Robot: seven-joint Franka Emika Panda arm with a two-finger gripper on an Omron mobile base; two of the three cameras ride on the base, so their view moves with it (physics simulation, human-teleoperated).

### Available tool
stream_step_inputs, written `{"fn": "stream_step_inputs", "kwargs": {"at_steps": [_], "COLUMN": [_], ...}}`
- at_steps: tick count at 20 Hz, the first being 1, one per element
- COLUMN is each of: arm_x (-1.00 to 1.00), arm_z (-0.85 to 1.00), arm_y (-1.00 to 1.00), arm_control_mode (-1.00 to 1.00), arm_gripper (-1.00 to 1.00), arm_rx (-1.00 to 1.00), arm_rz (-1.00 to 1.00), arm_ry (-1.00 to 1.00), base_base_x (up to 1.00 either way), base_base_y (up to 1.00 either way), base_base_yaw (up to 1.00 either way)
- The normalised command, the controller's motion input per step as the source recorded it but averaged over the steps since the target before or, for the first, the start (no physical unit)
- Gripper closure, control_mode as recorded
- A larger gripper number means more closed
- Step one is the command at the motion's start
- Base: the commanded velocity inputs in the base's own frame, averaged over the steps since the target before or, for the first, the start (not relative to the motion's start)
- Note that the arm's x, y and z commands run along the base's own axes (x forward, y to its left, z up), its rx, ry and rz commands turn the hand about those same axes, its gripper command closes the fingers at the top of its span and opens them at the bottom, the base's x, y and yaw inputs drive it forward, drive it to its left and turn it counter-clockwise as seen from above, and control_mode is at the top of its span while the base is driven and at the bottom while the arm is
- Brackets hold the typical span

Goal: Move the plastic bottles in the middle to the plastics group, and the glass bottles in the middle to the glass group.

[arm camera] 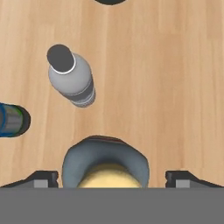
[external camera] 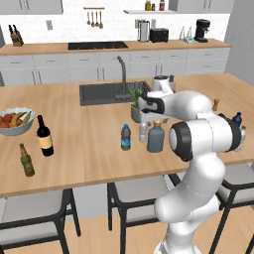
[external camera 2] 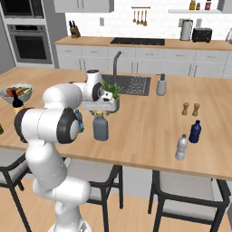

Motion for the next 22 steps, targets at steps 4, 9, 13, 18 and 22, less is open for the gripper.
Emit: {"fn": "stream_step_inputs", "kwargs": {"at_steps": [4,9,13,18,22], "arm_x": [-0.01,-0.01,-0.33,-0.55,-0.67], "arm_z": [-0.14,-0.12,-0.01,0.12,0.25], "arm_y": [0.18,0.12,0.0,0.13,0.3], "arm_control_mode": [-1.0,-1.0,-1.0,-1.0,-1.0], "arm_gripper": [1.0,1.0,1.0,1.0,1.0], "arm_rx": [0.0,0.0,0.0,0.03,0.04], "arm_rz": [-0.02,-0.05,-0.01,-0.03,0.0], "arm_ry": [0.02,0.02,0.0,0.04,0.04], "base_base_x": [0.0,0.0,0.0,0.0,0.0], "base_base_y": [0.0,0.0,0.0,0.0,0.0], "base_base_yaw": [0.0,0.0,0.0,0.0,0.0]}}
